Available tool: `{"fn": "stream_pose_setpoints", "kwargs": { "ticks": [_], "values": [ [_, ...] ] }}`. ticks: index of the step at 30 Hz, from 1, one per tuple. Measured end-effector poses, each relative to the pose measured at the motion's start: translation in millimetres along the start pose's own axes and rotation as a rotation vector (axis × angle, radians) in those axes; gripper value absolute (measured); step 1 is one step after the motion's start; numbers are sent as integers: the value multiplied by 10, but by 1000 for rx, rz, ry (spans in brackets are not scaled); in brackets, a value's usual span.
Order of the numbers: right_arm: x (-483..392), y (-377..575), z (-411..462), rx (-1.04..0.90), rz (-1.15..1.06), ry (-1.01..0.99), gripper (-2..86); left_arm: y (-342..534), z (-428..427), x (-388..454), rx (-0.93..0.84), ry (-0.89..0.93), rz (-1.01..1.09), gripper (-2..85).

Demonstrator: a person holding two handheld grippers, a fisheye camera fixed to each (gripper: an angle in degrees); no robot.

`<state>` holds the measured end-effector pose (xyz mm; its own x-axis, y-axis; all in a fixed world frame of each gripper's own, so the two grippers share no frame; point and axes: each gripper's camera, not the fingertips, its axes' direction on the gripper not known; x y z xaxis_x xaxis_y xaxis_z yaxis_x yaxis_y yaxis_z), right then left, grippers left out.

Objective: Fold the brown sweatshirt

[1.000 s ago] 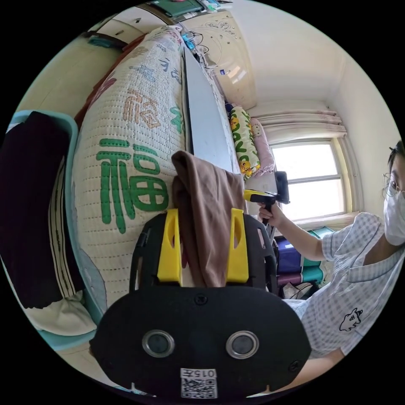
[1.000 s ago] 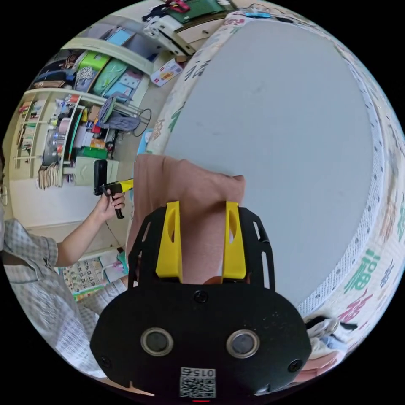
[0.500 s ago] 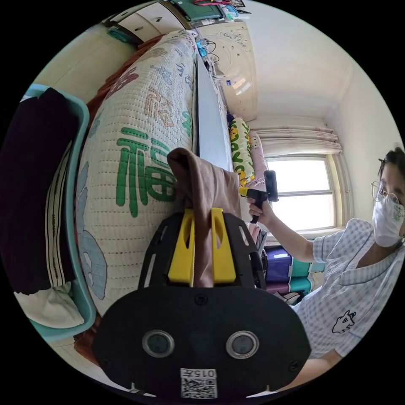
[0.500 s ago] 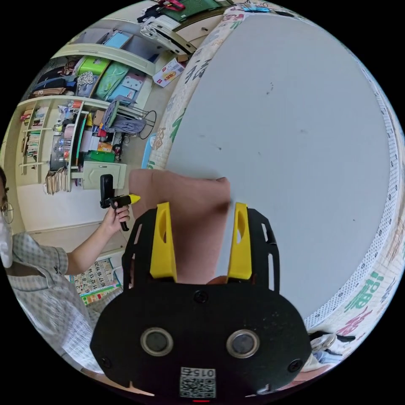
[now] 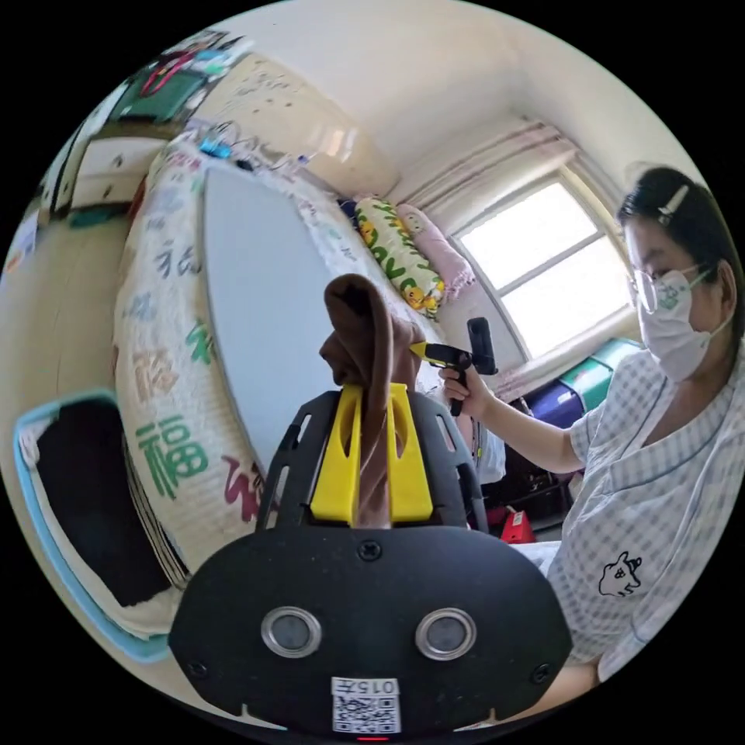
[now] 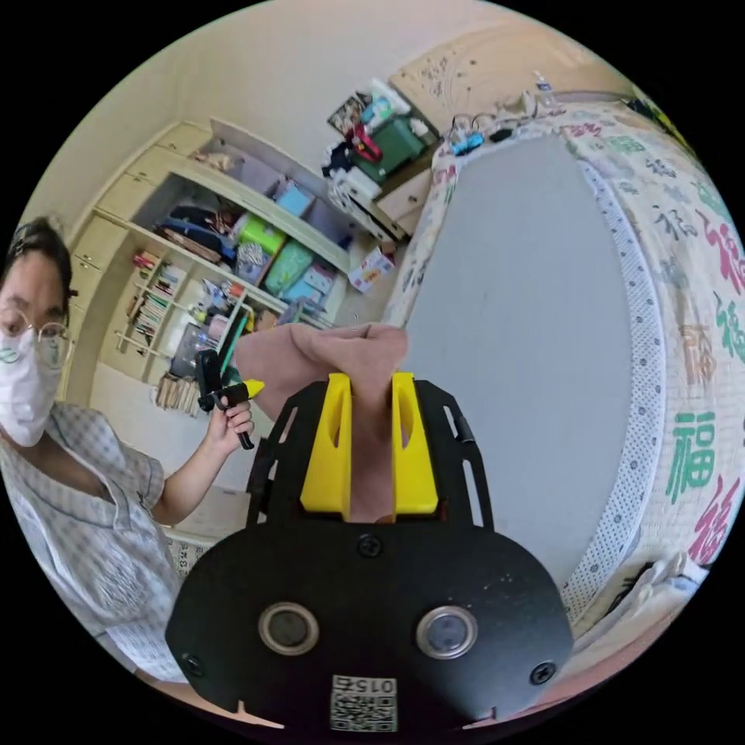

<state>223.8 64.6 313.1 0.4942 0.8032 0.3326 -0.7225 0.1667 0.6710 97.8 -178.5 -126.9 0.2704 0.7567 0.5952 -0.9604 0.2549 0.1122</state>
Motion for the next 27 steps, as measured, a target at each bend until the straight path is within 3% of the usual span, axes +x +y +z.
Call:
{"fn": "stream_pose_setpoints", "kwargs": {
  "ticks": [7,11,16,23,27],
  "values": [
    [-159,1119,-1737,357,-185,91,81,-337,632,1463,46,16,353,51],
    [-438,2013,-2734,509,-284,185,81,-297,1047,2110,50,180,427,49],
    [-829,2968,-3665,543,-286,347,80,-268,1523,2901,-17,390,587,49],
    [-483,4116,-4587,549,-111,343,78,-61,2905,3312,-232,826,472,49],
    [72,4410,-4723,542,-56,322,77,146,3545,3297,-274,889,377,49]
  ]
}}
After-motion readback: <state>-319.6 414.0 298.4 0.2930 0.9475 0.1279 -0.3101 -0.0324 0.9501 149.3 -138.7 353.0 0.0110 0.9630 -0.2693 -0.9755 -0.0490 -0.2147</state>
